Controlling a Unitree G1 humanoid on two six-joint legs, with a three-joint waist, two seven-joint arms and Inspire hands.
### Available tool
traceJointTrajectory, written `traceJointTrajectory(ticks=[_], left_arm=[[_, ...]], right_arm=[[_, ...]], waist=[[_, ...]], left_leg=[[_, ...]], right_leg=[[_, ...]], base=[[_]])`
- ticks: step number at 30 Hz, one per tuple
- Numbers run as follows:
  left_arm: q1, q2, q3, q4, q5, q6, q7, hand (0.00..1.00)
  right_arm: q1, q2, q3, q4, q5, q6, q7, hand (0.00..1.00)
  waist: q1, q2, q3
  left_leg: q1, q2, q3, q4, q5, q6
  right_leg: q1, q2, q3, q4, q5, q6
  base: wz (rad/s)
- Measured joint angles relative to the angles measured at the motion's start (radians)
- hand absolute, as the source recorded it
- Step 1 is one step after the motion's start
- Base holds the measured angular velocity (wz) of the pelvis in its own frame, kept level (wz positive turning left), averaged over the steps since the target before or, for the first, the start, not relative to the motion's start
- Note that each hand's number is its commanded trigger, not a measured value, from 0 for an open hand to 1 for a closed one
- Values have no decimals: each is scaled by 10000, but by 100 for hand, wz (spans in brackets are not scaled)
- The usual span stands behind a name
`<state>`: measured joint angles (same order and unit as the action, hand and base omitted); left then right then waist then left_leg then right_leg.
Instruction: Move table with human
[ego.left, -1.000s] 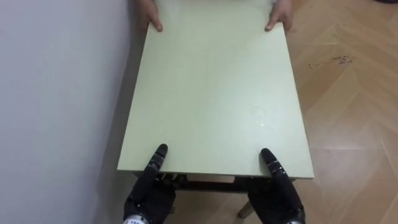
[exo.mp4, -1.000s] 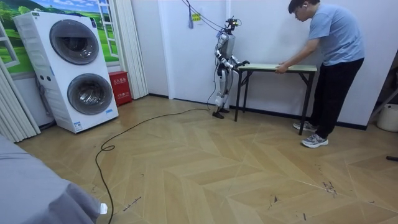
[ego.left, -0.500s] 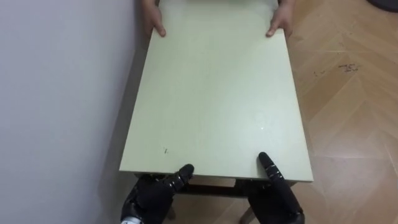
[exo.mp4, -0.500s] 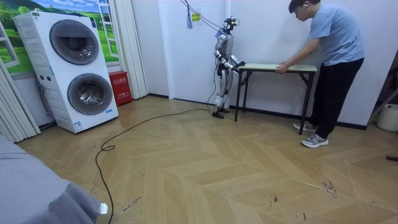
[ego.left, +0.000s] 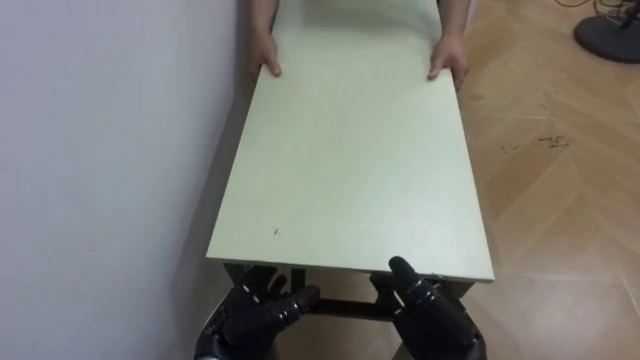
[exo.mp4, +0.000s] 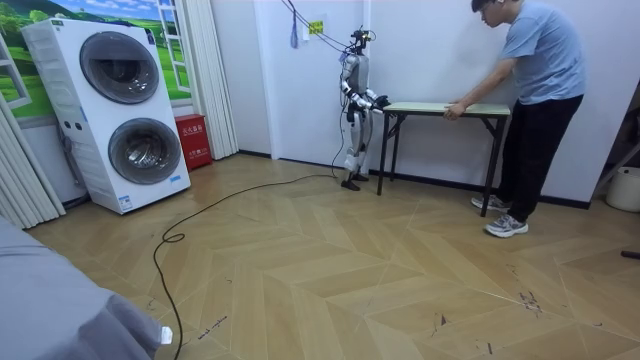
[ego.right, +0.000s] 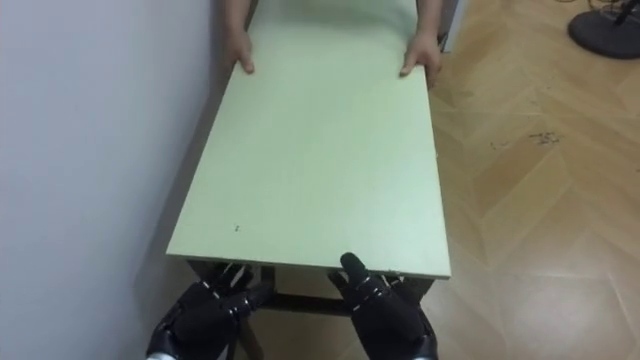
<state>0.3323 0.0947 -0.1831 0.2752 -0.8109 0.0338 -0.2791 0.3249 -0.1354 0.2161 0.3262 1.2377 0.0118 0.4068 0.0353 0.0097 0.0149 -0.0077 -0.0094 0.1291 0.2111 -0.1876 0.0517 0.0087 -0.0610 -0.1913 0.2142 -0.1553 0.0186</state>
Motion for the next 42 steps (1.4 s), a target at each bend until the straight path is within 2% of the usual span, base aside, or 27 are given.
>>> traceJointTrajectory(ticks=[4, 12, 15, 18, 20, 24, 26, 32, 36, 38, 42], left_arm=[[26, 59, 0, 505, 215, -86, -87, 0], [125, 93, 0, 649, 388, -112, -87, 0], [118, 90, -33, 1037, 387, -203, -85, 0], [-54, 89, -27, 1834, 665, -426, -77, 0], [-127, 152, -18, 2536, 797, -453, -73, 0], [-118, 343, 35, 3076, 872, -474, 105, 0], [-243, 415, 54, 3943, 989, -725, 160, 0], [-288, 522, 271, 5221, 1384, -1052, 725, 0], [-339, 520, 352, 6172, 1494, -1089, 1057, 0], [-354, 492, 629, 6757, 1905, -1089, 1172, 0], [-544, 337, 1054, 7397, 1986, -1089, 1317, 0]], right_arm=[[-9, -50, -5, 292, -113, -4, 311, 0], [-73, -133, -17, 734, -648, -9, 475, 0], [-158, -123, -34, 1296, -687, -20, 608, 0], [-416, -114, -143, 2117, -1080, -95, 705, 0], [-548, -132, -411, 2617, -2314, -119, 674, 0], [-620, -218, -462, 3193, -3900, -150, 394, 0], [-858, -250, -497, 4130, -4610, -300, 193, 0], [-1049, -292, -861, 5944, -6171, -455, -670, 0], [-1097, -294, -1231, 6999, -6690, -548, -1188, 0], [-1117, -305, -1542, 7552, -7360, -551, -1345, 0], [-1035, -296, -2045, 8208, -7512, -549, -1579, 0]], waist=[[-4, -10, -16], [-15, -13, -22], [-28, -23, -31], [-44, -50, -46], [-79, -57, -47], [-89, -165, -66], [-65, -199, -99], [-99, -226, -85], [-119, -239, -87], [-146, -250, -89], [-166, -227, -78]], left_leg=[[14, -3, -40, 20, -1, 1], [113, -22, -43, -84, 0, 0], [242, -14, -52, -148, -3, -2], [243, -22, -53, -166, -6, -2], [179, -30, -77, -173, -38, -2], [154, -26, -134, -144, -60, -22], [227, -31, -129, -173, -60, -24], [313, -30, -242, -229, -63, -28], [306, -35, -244, -233, -65, -31], [305, -35, -239, -231, -69, -37], [393, -35, -215, -264, -84, -52]], right_leg=[[97, 22, -22, -126, 20, 0], [124, 28, -43, -160, 17, 4], [262, 28, -47, -193, 14, 8], [287, 31, -45, -250, 17, 10], [271, 40, -71, -249, 17, 9], [263, 71, -79, -262, 19, 7], [341, 85, -65, -285, 20, 5], [437, 88, -108, -308, 19, 6], [440, 92, -127, -348, 18, 6], [460, 99, -125, -398, 19, 6], [532, 119, -52, -452, 19, 6]], base=[[4], [0], [0], [0], [2], [0], [0], [2], [1], [0], [-6]])
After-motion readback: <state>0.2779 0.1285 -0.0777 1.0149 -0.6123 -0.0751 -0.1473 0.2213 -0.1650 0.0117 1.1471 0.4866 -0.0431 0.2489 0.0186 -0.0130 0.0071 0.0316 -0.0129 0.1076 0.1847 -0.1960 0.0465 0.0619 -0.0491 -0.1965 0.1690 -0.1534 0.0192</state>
